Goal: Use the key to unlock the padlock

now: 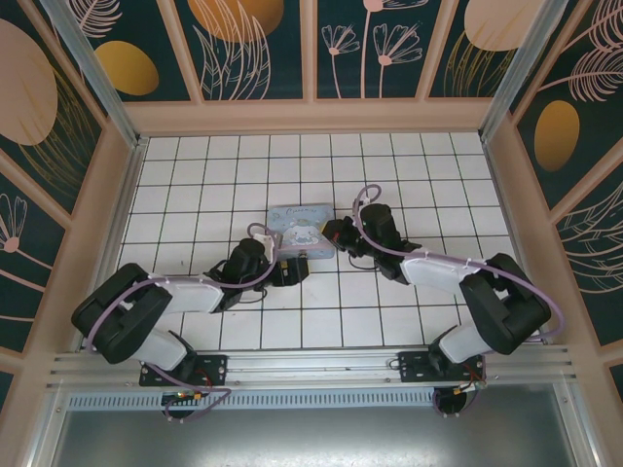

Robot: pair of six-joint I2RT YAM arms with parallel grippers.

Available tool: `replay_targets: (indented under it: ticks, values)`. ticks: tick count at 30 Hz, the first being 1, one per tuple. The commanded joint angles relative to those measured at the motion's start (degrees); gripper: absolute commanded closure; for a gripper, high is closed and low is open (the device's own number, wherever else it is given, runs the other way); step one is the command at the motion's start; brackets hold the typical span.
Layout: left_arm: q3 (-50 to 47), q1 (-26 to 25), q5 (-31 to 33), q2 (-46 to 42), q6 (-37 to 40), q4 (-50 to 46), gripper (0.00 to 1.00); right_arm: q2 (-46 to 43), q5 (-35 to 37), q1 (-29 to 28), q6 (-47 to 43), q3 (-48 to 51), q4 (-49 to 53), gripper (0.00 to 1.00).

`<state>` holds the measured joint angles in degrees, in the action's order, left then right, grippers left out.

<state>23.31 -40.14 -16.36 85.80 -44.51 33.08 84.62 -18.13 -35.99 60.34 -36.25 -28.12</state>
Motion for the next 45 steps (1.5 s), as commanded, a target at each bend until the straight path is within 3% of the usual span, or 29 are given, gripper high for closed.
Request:
replay_targets:
  ticks: [1,12,27,45]
  values:
    - [3.0,-0.4,0.9,2.5,2.2,4.5,0.14,1.8,-2.3,1.4,-1.0,0.2,-5.2,1.00]
    - [7.2,-0.3,5.0,8.1,7.0,5.0,0.16,8.4,-7.6,4.3,0.7,0.8,-13.3,1.00]
    - [6.1,-0.4,7.2,11.1,15.9,6.4,0.18,9.6,-8.2,4.3,0.9,2.0,-15.5,1.00]
    - [7.4,-1.5,-0.6,16.6,15.9,15.4,0.21,9.6,-7.4,6.0,0.9,3.6,-15.7,1.00]
